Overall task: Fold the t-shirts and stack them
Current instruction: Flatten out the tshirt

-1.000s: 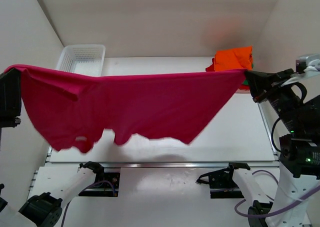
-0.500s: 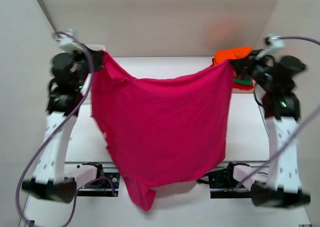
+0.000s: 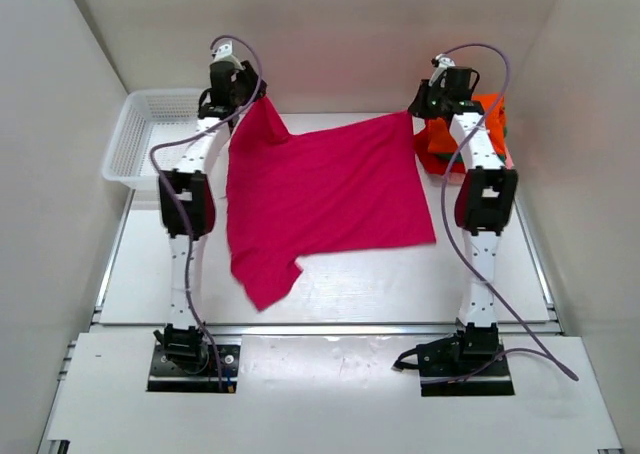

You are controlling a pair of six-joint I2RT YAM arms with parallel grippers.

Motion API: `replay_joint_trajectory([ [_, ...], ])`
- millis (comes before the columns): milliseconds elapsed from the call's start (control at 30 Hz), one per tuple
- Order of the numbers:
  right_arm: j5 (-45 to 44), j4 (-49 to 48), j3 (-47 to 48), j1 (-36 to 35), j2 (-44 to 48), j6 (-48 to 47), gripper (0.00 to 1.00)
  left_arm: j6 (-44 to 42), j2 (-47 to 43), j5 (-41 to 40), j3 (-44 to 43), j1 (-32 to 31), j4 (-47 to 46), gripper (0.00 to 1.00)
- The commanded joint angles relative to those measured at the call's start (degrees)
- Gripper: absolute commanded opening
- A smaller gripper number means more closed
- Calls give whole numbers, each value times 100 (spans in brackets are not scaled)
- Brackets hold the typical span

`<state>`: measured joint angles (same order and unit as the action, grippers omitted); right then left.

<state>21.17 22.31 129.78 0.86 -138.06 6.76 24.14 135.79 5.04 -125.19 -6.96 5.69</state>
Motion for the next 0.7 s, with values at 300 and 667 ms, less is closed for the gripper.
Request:
replay_joint_trajectory([
  [300,-1773,-1694,-4125,-209,3457,-26,94,-121,-3129,164,3155,55,258,98],
  [667,-1747,-2001,-7472,-622,5446,386,87,309,-7081,524,8357,-840,1365,98],
])
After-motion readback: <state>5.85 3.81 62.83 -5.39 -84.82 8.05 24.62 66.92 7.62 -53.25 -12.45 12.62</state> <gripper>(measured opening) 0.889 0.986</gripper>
